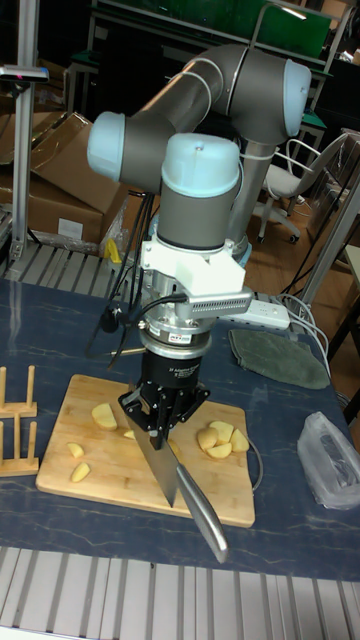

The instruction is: Chop the potatoes

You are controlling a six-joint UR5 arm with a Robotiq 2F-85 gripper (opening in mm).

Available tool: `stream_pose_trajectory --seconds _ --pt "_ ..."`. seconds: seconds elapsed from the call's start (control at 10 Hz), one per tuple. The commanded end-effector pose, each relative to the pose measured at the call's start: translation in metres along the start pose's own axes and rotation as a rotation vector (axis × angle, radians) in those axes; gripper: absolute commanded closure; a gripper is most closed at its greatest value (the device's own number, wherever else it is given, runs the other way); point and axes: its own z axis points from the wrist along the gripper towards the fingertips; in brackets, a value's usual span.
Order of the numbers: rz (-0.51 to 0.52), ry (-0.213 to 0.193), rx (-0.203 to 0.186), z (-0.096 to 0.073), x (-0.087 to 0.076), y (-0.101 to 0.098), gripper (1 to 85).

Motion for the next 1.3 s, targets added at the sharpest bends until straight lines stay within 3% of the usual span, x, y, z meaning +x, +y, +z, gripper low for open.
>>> stream_pose_trajectory --seconds 0.0,0.8,1.2 --pt "-0.002 -0.026 -0.013 0.004 -0.004 -0.005 84.7" --pt "0.006 -0.045 -0.022 0.012 0.008 -0.002 84.7" --pt "-0.04 -0.05 -0.02 0.009 0.012 -0.011 84.7"
